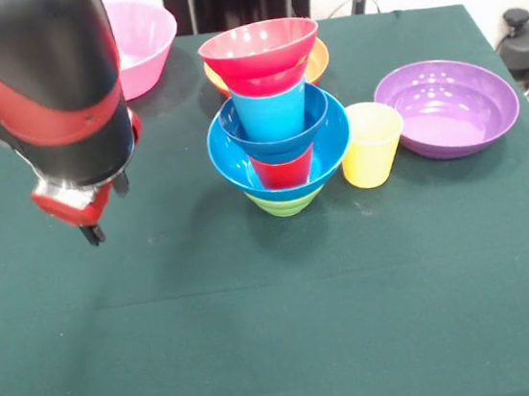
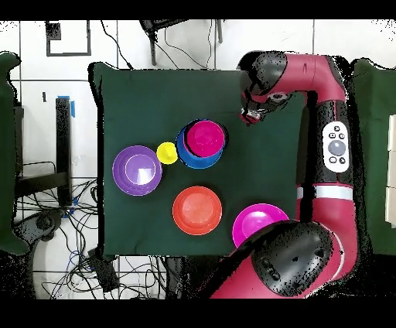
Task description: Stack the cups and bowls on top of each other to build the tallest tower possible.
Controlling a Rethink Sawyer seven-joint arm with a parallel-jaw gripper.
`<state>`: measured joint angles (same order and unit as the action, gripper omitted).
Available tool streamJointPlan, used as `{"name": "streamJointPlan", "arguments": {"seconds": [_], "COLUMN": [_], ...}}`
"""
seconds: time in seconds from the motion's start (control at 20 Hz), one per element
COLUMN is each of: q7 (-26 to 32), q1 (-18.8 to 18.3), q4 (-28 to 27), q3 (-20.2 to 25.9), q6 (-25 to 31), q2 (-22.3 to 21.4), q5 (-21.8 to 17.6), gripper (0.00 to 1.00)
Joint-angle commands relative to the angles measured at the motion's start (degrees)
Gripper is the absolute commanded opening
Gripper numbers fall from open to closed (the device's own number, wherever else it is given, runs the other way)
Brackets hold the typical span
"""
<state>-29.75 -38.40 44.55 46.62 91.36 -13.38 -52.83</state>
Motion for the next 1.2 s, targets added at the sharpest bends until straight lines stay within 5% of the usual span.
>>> {"name": "streamJointPlan", "arguments": {"seconds": [0.05, 0.55, 1.2], "q7": [16.9, 24.4, 23.8], "q1": [3.1, 4.2, 2.8], "q4": [-4.8, -9.2, -5.6], "q3": [-3.6, -4.0, -5.7], "q6": [2.8, 7.8, 6.1], "q2": [3.9, 4.5, 2.8], "q5": [-6.4, -8.4, -5.9], "gripper": [1.0, 1.0, 1.0]}}
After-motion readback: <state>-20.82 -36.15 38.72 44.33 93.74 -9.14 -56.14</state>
